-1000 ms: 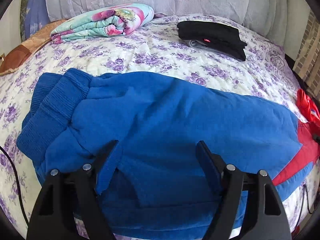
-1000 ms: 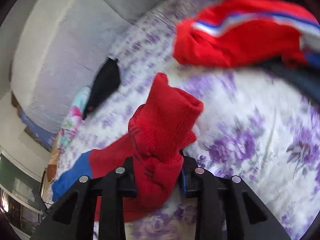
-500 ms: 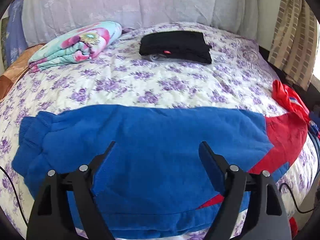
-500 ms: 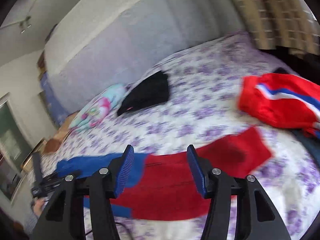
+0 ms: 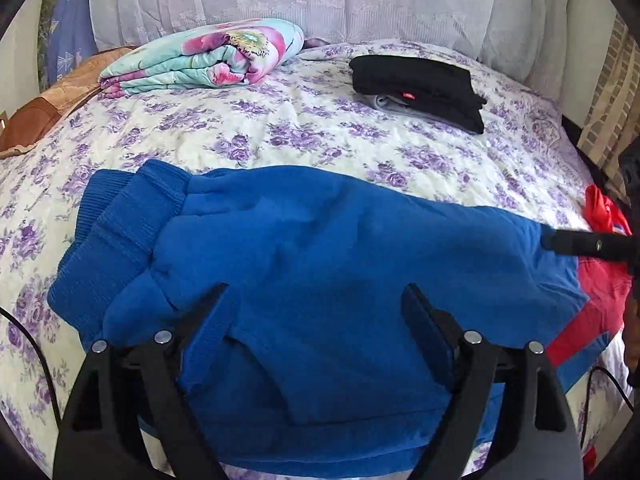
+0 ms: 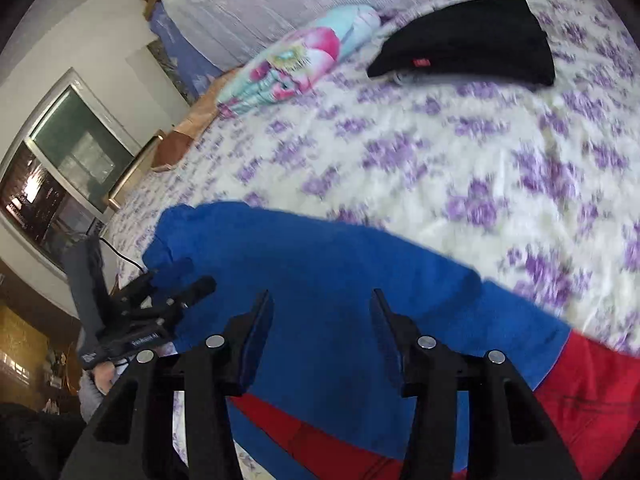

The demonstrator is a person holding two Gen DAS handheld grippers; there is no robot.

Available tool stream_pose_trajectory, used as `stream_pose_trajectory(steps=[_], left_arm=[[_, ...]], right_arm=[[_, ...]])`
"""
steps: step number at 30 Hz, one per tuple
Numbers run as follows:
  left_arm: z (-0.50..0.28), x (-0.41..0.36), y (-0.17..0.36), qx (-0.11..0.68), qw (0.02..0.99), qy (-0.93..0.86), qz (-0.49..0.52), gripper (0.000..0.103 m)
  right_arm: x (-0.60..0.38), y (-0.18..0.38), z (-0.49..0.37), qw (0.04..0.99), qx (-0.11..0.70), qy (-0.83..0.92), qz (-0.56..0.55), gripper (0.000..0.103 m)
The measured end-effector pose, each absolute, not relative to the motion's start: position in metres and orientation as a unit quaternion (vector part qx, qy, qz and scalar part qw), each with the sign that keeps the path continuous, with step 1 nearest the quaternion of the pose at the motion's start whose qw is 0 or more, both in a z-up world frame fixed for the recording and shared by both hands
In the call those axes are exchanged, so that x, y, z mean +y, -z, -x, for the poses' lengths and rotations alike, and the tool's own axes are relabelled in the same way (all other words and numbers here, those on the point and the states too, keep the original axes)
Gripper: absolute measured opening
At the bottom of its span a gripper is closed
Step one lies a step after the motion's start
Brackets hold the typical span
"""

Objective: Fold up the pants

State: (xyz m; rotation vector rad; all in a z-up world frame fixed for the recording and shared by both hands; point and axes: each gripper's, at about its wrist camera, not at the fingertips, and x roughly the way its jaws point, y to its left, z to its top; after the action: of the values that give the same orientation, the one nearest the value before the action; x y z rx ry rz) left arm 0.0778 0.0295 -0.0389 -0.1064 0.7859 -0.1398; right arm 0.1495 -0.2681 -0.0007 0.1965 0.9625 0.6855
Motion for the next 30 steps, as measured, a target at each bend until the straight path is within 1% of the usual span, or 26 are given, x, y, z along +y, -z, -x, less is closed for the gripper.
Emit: stream_pose_trajectory(steps=[2,4,5,6,7,10,12,13,14,15,17,19,23,28,30], left_arm=[[-0.079,0.026,0.041,0.377,0.923,0.068,0.045,0.087],[-0.081,0.019,0.045,0.38,0.922,0.061,0.028,0.088],[-0.082,0.019,0.045,0.38,0.923,0.061,0.028,0.089],[-0.081,0.021,0.045,0.378,0.923,0.065,0.035,0.089],[-0.082,0.024,0.045,0.378,0.922,0.068,0.042,0.089],[-0.082,0.026,0.047,0.382,0.92,0.07,0.049,0.089],[-0.083,0.022,0.048,0.385,0.919,0.072,0.042,0.094],[-0.085,0.02,0.049,0.386,0.919,0.072,0.037,0.095],[-0.085,0.019,0.049,0.388,0.918,0.072,0.034,0.096],[-0.085,0.018,0.05,0.389,0.918,0.072,0.034,0.096],[-0.085,0.019,0.05,0.389,0.917,0.073,0.037,0.096],[-0.085,0.02,0.05,0.39,0.917,0.073,0.039,0.096],[-0.085,0.019,0.05,0.391,0.917,0.072,0.036,0.097],[-0.087,0.018,0.051,0.396,0.915,0.069,0.032,0.097],[-0.087,0.018,0.051,0.396,0.915,0.069,0.033,0.097]], right_arm=[[-0.266,-0.013,-0.166,0.835,0.445,-0.317,-0.07,0.051],[-0.26,-0.007,-0.191,0.832,0.461,-0.305,-0.052,0.05],[-0.258,-0.001,-0.202,0.826,0.474,-0.3,-0.046,0.047],[-0.255,0.007,-0.21,0.822,0.484,-0.296,-0.039,0.04],[-0.253,0.014,-0.215,0.819,0.491,-0.295,-0.032,0.038],[-0.244,0.033,-0.213,0.804,0.508,-0.31,-0.013,0.039],[-0.239,0.038,-0.205,0.809,0.499,-0.312,0.012,0.039],[-0.236,0.038,-0.203,0.813,0.491,-0.312,0.023,0.036],[-0.234,0.037,-0.2,0.815,0.484,-0.316,0.031,0.024],[-0.231,0.035,-0.196,0.817,0.479,-0.319,0.041,0.016],[-0.224,0.029,-0.187,0.823,0.462,-0.323,0.069,0.01],[-0.22,0.022,-0.182,0.832,0.445,-0.322,0.082,0.009],[-0.228,0.012,-0.193,0.855,0.422,-0.292,0.072,0.008],[-0.217,0.045,-0.217,0.843,0.457,-0.274,0.081,0.009],[-0.221,0.037,-0.215,0.848,0.449,-0.274,0.069,0.009]])
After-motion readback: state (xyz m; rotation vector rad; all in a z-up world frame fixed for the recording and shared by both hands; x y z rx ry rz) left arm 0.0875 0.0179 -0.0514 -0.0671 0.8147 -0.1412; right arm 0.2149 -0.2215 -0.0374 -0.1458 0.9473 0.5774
